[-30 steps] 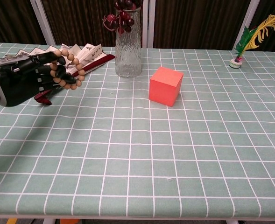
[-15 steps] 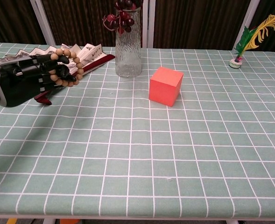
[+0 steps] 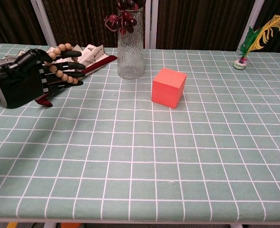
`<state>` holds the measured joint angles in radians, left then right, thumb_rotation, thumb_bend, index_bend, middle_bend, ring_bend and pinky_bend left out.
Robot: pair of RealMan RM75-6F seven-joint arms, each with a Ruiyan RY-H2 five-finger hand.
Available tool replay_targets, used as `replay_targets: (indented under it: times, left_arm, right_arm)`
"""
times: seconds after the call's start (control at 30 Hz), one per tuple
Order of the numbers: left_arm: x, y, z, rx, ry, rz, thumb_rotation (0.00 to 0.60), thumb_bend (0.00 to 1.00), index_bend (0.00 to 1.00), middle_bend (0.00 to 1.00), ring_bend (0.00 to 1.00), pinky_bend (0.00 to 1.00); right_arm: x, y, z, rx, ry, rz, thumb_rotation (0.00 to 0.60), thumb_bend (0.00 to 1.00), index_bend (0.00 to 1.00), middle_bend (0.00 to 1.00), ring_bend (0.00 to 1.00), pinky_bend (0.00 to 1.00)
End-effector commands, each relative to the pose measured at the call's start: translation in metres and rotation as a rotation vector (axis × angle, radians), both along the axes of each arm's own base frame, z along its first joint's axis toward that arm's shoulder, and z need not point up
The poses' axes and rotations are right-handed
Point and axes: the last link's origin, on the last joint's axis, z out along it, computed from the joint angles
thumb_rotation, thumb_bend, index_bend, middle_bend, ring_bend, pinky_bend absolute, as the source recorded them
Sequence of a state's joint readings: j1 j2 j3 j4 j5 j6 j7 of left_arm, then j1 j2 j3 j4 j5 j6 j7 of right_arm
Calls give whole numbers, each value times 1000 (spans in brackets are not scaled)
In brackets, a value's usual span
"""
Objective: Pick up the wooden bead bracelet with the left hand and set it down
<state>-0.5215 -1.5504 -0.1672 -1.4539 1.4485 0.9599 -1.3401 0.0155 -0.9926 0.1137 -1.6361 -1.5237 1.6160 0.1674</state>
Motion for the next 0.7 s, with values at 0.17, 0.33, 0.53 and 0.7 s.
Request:
replay_targets:
  times: [0.17, 0.33, 0.53, 0.7]
  left_arm:
    - [0, 2, 0, 0, 16, -24, 214, 461, 207, 253, 153, 165]
    - [0, 4, 2, 18, 40, -66, 297, 420, 215, 261, 153, 163]
    - [-2, 6, 2, 67, 94, -129, 327, 418, 296, 333, 154, 155]
    - [-11, 9, -5, 113, 365, -299, 282, 411, 303, 341, 154, 154]
  right_arm:
    - [0, 0, 0, 0, -2, -2, 600, 70, 1, 117, 0, 0]
    - [-1, 1, 0, -2, -3, -4, 600, 71, 1, 117, 0, 0]
    - [-1, 1, -1, 0, -5, -5, 600, 70, 1, 117, 0, 0]
    - [-1, 2, -2, 3, -4, -5, 600, 70, 1, 117, 0, 0]
